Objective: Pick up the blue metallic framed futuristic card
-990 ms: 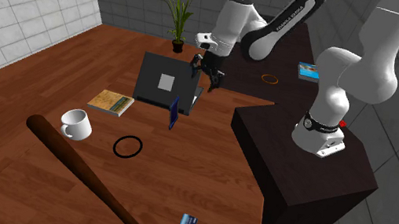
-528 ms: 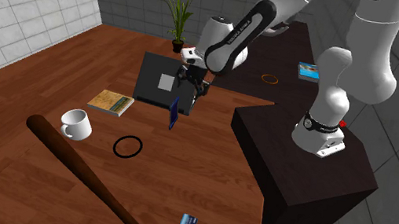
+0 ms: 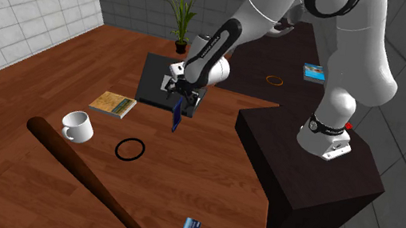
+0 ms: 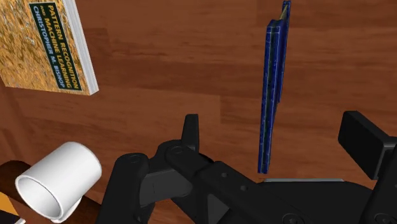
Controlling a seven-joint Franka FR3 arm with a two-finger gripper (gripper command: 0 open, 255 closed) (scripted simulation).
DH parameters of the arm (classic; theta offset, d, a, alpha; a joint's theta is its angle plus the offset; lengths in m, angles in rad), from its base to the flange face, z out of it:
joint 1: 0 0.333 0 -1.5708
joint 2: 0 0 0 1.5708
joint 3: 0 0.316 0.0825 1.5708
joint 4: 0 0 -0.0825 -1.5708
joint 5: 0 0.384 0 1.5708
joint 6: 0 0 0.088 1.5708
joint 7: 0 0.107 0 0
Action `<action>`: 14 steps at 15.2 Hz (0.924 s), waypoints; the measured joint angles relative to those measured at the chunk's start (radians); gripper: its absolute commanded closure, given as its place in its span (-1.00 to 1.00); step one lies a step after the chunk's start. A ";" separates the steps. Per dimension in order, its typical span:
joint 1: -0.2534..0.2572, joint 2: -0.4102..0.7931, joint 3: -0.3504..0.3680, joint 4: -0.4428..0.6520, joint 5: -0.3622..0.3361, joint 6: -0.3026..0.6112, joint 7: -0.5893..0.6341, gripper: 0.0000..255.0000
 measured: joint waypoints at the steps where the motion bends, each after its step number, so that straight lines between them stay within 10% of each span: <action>1: -0.014 0.016 0.015 0.011 0.009 0.008 -0.014 -1.00; 7: -0.079 0.094 0.093 0.049 0.055 0.062 -0.070 -1.00; 8: -0.083 0.099 0.098 0.052 0.057 0.065 -0.073 1.00; 14: -0.086 0.105 0.102 0.054 0.060 0.068 -0.075 1.00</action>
